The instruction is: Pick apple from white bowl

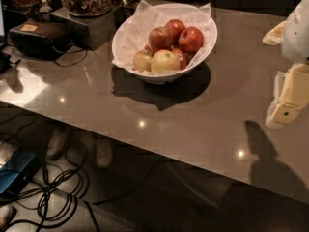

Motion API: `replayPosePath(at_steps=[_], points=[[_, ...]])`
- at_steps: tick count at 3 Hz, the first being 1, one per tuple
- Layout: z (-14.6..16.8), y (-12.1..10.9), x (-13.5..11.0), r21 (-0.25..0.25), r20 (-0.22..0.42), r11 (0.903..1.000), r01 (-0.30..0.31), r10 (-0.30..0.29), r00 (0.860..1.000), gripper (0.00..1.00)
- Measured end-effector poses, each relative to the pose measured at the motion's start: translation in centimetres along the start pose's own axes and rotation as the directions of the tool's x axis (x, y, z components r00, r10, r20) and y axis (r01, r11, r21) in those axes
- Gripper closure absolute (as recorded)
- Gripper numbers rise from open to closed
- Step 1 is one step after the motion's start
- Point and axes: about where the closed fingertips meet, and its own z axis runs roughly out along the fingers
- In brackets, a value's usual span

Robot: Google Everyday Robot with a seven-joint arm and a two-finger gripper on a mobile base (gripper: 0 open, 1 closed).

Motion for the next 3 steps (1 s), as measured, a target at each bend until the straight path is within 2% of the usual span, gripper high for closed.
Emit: replayPosePath(at_steps=[1,2,3], points=[[0.0,0.0,0.0,0.0,0.0,1.0,0.0,0.0,1.0,0.0],[-0.5,-0.7,-0.8,0.023,-0.015,0.9989,-0.04,0.04,0.999,0.0],[-0.2,-5.5,-6.8,0.032,-0.057,0.9945,-0.099,0.101,0.993,0.0]])
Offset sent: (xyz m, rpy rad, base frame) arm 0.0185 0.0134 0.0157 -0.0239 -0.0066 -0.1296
